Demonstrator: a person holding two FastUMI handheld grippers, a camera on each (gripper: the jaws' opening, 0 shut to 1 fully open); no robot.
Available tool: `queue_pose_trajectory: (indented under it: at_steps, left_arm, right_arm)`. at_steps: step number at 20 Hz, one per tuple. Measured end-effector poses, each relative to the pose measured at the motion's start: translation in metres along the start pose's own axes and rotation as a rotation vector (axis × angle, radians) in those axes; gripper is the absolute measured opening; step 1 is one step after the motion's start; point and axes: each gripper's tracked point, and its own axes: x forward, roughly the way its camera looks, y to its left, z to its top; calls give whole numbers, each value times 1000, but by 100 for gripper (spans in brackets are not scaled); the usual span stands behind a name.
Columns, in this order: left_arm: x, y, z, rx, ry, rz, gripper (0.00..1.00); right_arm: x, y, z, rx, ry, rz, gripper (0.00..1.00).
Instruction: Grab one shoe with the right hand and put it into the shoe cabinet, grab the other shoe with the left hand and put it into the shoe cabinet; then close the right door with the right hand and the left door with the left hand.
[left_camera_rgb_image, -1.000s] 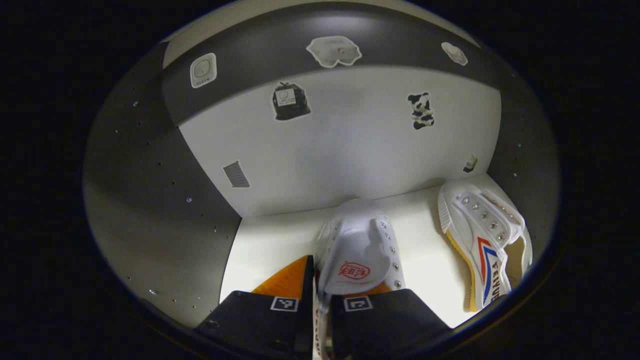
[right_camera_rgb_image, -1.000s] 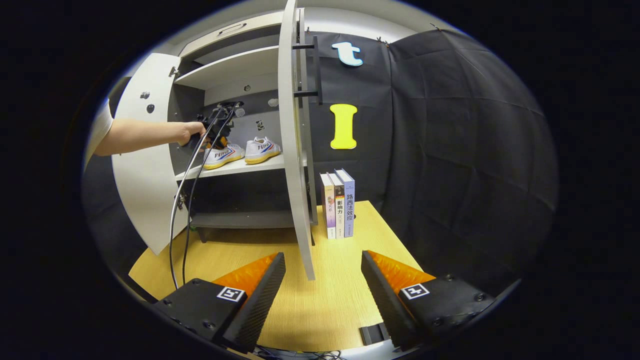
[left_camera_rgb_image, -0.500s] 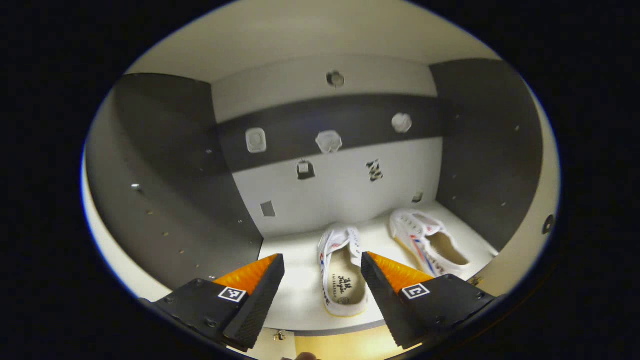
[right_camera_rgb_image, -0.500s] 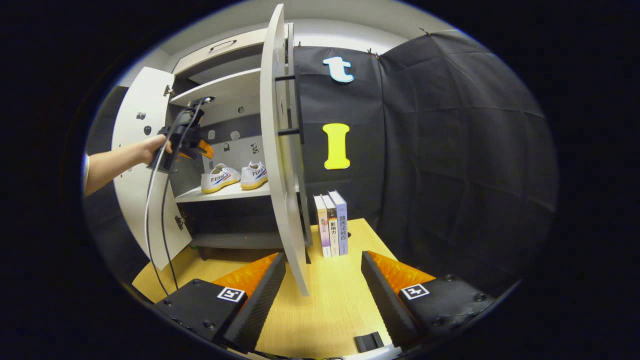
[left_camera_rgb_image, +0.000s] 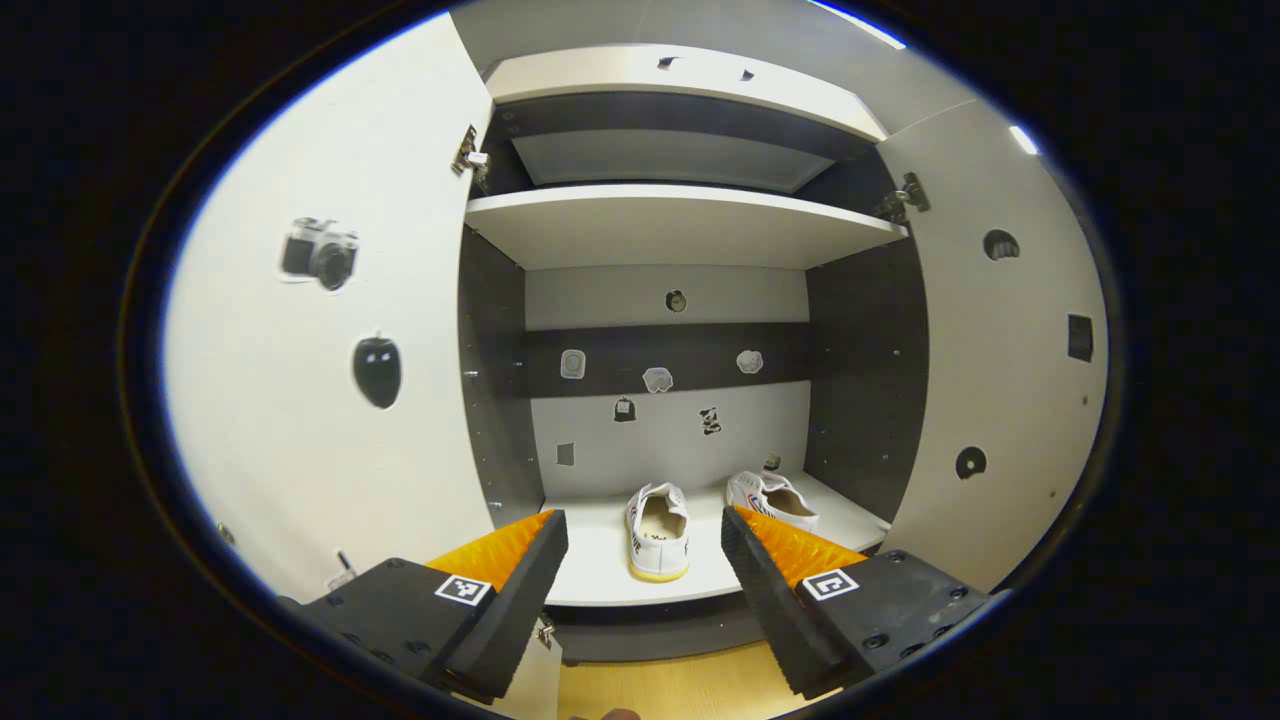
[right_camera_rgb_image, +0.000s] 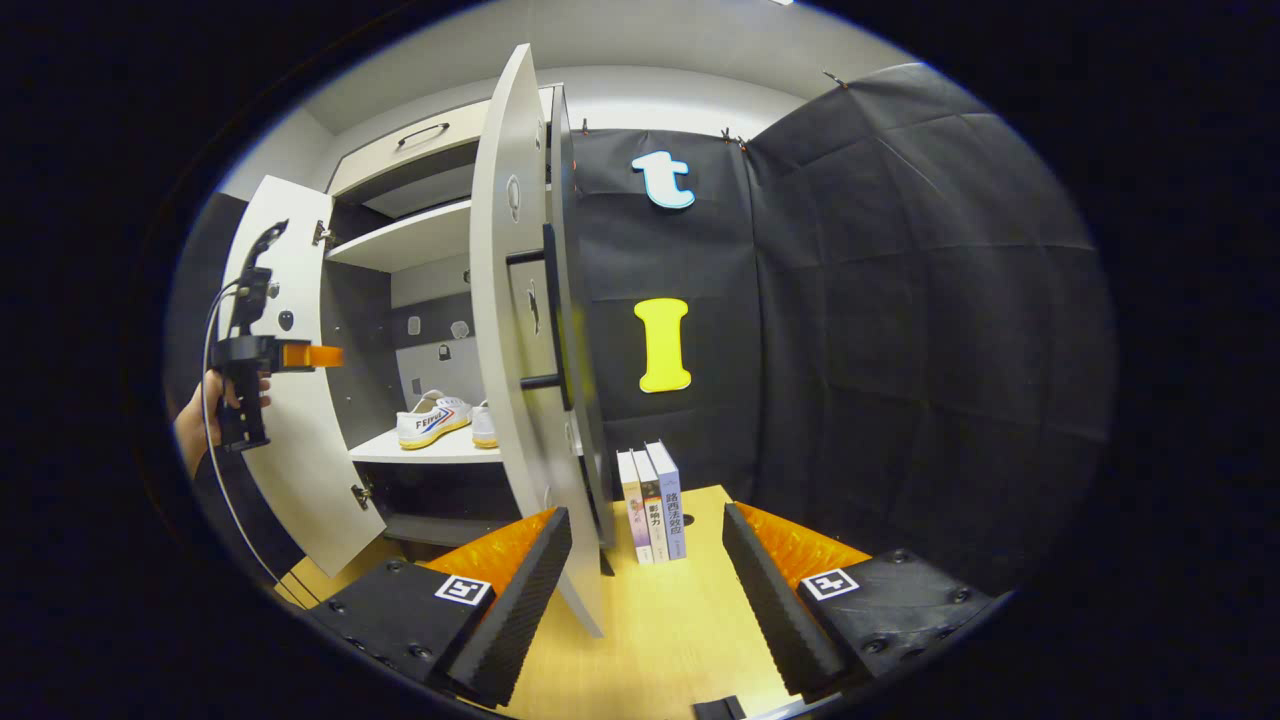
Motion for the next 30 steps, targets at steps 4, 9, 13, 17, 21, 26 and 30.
queue_pose_trajectory:
  at_steps: [4,9,13,17,21,26,30]
  left_arm:
    - [-41,-21,-27,-41,-35,-3,97]
    - [-72,-47,-58,-112,-4,-38,97]
    - [-90,-47,-85,-67,13,-1,97]
    - [-107,-51,-101,-109,47,70,97]
    - [-122,-54,-109,-142,70,135,97]
    - [-139,-53,-114,-120,80,153,97]
    - [-143,-46,-115,-110,80,148,97]
  right_arm:
    - [27,-15,32,-1,-43,-22,97]
    - [65,-31,64,32,-46,18,96]
    - [90,-36,94,84,-74,54,97]
    - [115,-26,107,118,-66,127,98]
    - [130,1,114,180,-48,223,98]
    - [126,17,120,117,-67,241,97]
    - [117,22,117,105,-71,220,97]
